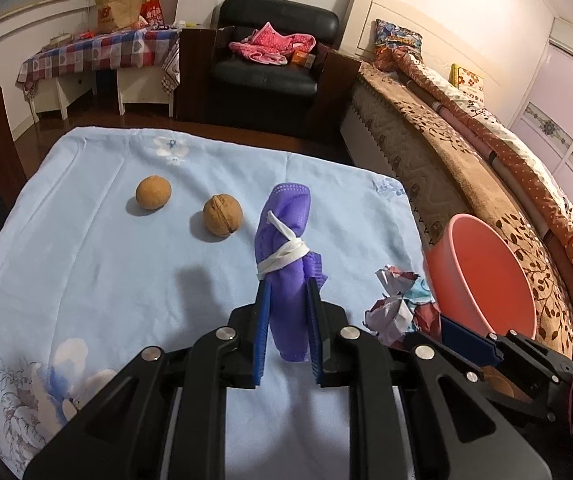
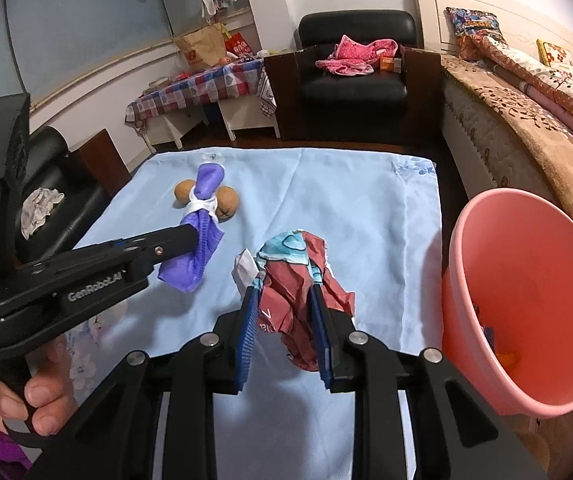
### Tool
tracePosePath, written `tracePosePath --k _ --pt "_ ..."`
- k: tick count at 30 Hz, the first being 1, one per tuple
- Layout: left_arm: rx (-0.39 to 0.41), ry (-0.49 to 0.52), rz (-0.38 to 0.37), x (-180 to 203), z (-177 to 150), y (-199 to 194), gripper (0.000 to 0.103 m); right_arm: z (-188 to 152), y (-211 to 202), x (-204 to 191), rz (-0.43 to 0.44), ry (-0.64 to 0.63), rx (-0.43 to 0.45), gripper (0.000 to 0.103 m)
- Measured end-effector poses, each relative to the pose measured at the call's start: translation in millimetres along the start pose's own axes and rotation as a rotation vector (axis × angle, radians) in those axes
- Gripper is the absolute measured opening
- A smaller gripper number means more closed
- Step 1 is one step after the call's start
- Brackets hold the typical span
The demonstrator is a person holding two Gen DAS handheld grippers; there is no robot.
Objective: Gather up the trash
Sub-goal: 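Carry the purple cloth and crumpled paper in both tools over the pink bucket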
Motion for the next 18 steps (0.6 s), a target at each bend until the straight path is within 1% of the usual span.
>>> tracePosePath --k 9,18 --pt "0.048 0.049 0.022 12.9 3.2 -15.1 0.017 12.9 -31.1 3.3 -0.004 0.031 0.072 0.025" --pt "0.056 0.081 0.021 26.6 3.1 -21.0 0.017 15.4 -47.7 21.4 -0.020 0.066 0.108 0.026"
Point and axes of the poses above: each gripper's, at about its wrist camera, not at the fingertips, and y roughly the way its jaws point, x to its right, z to its top, the point moved 6 cm from there along y, roughly the way its jaws point, and after that the axes turned 11 degrees about x, right-handed, at the moved point
